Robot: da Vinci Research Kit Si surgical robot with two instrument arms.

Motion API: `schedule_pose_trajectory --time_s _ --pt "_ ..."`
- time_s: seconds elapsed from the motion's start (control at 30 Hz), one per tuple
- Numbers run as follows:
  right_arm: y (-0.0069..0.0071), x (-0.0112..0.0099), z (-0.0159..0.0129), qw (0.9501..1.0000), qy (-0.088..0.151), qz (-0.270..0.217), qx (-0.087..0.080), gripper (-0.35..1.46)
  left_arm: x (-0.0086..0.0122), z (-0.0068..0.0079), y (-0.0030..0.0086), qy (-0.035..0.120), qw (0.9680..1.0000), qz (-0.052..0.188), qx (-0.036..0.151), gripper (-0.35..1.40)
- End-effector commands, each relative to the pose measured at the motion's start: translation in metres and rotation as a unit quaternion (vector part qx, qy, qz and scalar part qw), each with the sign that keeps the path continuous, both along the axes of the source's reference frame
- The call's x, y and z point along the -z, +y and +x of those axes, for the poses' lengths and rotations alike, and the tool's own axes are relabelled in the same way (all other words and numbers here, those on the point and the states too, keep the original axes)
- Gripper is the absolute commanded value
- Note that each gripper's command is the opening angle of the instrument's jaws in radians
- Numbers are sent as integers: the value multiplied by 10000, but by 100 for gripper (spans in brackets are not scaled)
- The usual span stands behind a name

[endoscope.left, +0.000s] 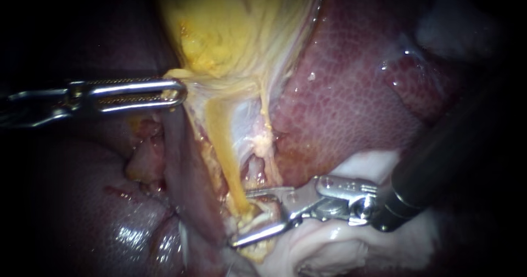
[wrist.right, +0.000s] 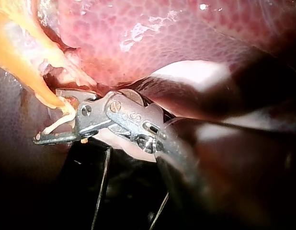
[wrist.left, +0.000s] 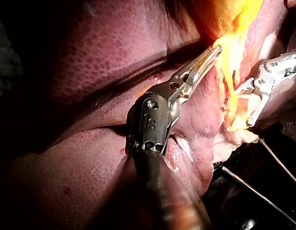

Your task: Clipping first clip left tube

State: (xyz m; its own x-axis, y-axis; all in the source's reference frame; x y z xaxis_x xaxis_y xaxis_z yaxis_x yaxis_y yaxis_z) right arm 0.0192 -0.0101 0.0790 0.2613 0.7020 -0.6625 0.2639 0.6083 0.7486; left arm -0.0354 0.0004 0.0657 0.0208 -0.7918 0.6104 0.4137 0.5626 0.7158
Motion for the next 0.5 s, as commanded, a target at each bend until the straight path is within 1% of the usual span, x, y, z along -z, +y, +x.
schedule_pose_trajectory --time_s 0.03,0.33,0.5 --pt "0 -1 1 10000 11 25 6 60 0 -1 0 -3 10000 0 -4 -35" --pt "-7 -7 13 9998 64 111 135 58 -7 -12 5 -35 10000 5 -35 -35" --pt "-10 -10 17 9995 144 93 256 57 -9 -15 6 -37 10000 -20 -53 -35"
